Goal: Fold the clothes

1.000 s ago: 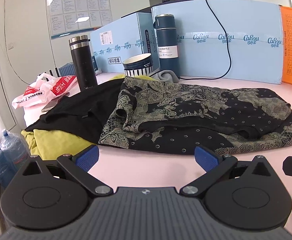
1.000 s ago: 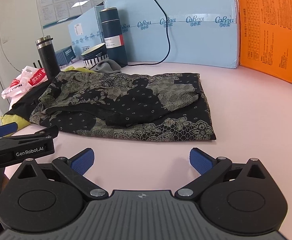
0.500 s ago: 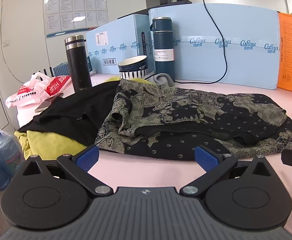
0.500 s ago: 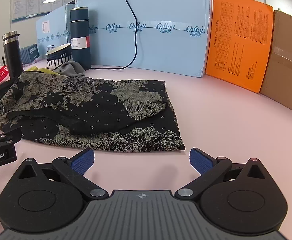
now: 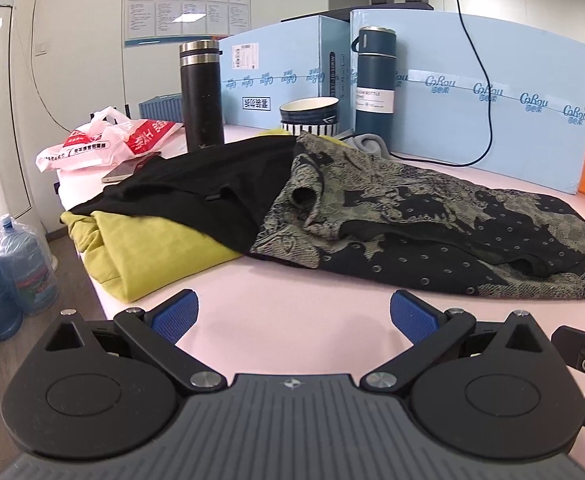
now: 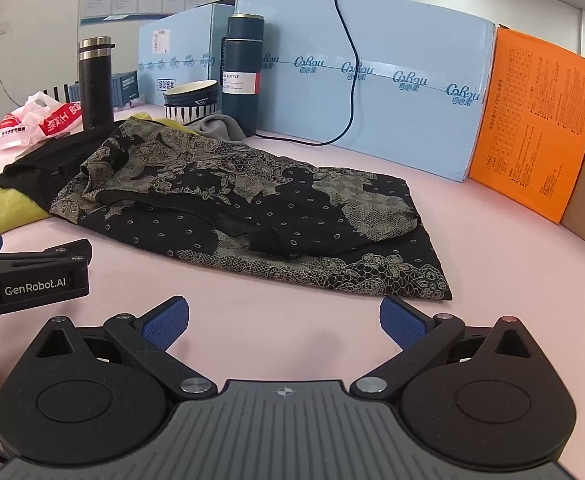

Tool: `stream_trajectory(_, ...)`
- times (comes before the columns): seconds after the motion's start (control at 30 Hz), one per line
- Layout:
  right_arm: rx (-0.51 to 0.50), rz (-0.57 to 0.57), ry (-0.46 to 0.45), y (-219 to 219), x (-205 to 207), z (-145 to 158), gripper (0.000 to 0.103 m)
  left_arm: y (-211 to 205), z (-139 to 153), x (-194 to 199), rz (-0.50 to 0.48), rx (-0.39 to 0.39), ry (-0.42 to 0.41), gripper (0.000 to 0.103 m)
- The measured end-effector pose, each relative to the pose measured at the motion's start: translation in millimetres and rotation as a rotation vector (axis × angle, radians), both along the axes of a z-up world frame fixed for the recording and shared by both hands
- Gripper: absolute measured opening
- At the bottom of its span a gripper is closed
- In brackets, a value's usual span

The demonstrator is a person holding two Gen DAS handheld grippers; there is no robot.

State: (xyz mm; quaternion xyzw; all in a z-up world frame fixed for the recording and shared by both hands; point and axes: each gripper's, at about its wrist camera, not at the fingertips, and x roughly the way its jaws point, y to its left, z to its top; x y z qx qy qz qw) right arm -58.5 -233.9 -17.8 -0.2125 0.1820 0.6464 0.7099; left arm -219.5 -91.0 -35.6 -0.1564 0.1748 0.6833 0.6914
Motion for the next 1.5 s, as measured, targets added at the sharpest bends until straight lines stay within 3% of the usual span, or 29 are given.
stream_trajectory(0.63, 0.001, -0.061, 0.092, -1.8, 14.3, -0.5, 0.103, -2.9, 6.2, 33.6, -0.125, 0.041, 0.065, 0.103)
stream_trajectory(1.5, -0.008, -0.068, 0.141, -3.8, 20.5, -1.3, 0.103, 14.2, 1.0, 26.3, -0.091, 0.002, 0.045, 0.103)
